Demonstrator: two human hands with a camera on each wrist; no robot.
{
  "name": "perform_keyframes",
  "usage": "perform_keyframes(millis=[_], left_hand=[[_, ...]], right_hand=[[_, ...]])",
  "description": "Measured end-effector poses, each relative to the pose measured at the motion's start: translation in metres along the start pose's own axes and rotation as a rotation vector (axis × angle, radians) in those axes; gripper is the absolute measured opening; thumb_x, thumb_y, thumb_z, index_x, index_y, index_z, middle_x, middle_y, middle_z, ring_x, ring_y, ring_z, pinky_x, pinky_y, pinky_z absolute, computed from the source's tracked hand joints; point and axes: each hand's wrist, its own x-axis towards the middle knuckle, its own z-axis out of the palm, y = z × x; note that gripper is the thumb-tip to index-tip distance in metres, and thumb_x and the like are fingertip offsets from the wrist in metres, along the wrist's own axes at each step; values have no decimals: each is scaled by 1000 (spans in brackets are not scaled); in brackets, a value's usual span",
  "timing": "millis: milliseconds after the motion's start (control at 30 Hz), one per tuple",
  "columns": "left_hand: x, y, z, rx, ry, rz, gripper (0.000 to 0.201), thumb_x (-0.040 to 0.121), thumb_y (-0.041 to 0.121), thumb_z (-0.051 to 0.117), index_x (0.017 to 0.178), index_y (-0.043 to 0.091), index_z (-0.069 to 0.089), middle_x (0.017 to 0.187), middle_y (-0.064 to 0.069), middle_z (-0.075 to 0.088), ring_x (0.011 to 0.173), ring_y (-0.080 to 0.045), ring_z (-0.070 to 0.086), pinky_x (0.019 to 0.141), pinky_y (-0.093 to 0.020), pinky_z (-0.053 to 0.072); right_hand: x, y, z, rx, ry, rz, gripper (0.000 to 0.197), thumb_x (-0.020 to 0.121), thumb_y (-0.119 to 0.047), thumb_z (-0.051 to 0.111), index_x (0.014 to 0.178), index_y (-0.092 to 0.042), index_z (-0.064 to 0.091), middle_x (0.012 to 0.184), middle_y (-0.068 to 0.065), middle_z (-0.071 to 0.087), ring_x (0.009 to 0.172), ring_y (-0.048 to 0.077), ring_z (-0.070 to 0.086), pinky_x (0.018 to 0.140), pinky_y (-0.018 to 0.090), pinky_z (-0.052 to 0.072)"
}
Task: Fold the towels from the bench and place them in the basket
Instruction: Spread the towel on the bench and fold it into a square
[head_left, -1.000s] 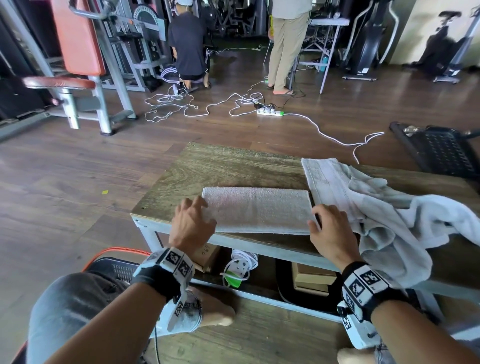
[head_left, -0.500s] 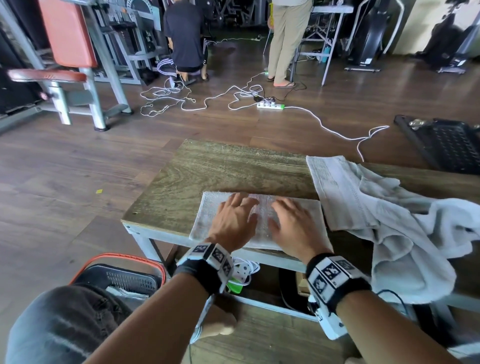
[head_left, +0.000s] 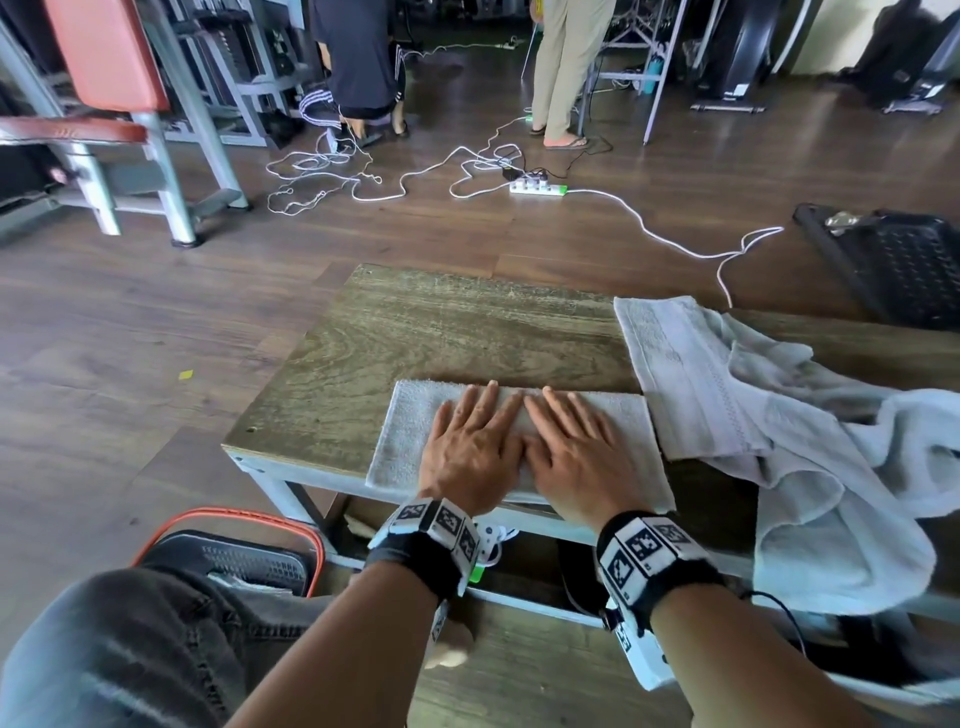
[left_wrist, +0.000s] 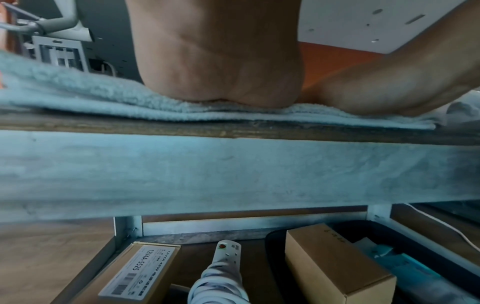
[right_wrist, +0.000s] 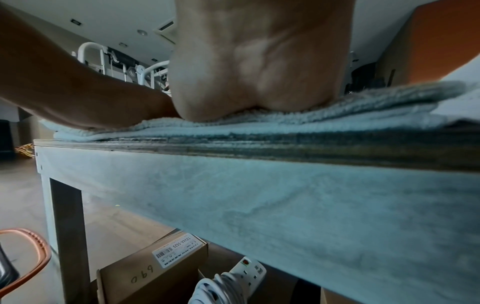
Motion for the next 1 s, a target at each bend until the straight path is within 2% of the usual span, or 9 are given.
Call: perform_keyframes(millis=[133, 300, 567, 667, 1000], left_hand=[[1, -4, 1, -2, 5, -42, 60, 97, 58, 13, 154, 43, -1, 164, 10, -6, 151, -11, -10, 123, -42, -5], [-5, -13, -3, -7, 23, -83, 70, 91, 72, 8, 154, 44, -1, 164, 11, -5, 151, -12, -9, 123, -45, -3], [-10, -32, -6, -12, 31, -161, 80, 86, 81, 6, 154, 41, -2, 164, 9, -6, 151, -11, -11, 123, -41, -7], [-13, -37, -7, -9, 49, -183, 82, 85, 81, 5, 155, 39, -1, 165, 9, -5, 151, -11, -10, 123, -41, -7], [-21, -51, -12, 22, 69, -237, 84, 84, 83, 5, 155, 39, 2, 165, 11, -2, 151, -11, -7, 122, -49, 2]], right_hand=[[-2, 6, -6, -16, -18, 25, 63, 99, -60, 12, 159, -39, 3, 167, -14, -2, 154, 11, -6, 125, 40, 0], [-9, 15, -13, -69, -41, 77, 72, 92, -73, 1, 157, -42, -6, 166, -15, -10, 153, 10, -13, 125, 42, 1], [-11, 30, -14, -22, -60, 142, 77, 90, -78, 3, 157, -42, -2, 166, -15, -9, 153, 10, -13, 125, 41, -5], [-13, 36, -15, -2, -59, 195, 78, 88, -79, 4, 157, -44, -1, 166, -17, -9, 153, 11, -13, 124, 46, -3], [-16, 41, -12, 33, -10, 228, 80, 87, -80, 3, 157, -41, 2, 167, -15, -6, 153, 9, -11, 124, 49, 0]])
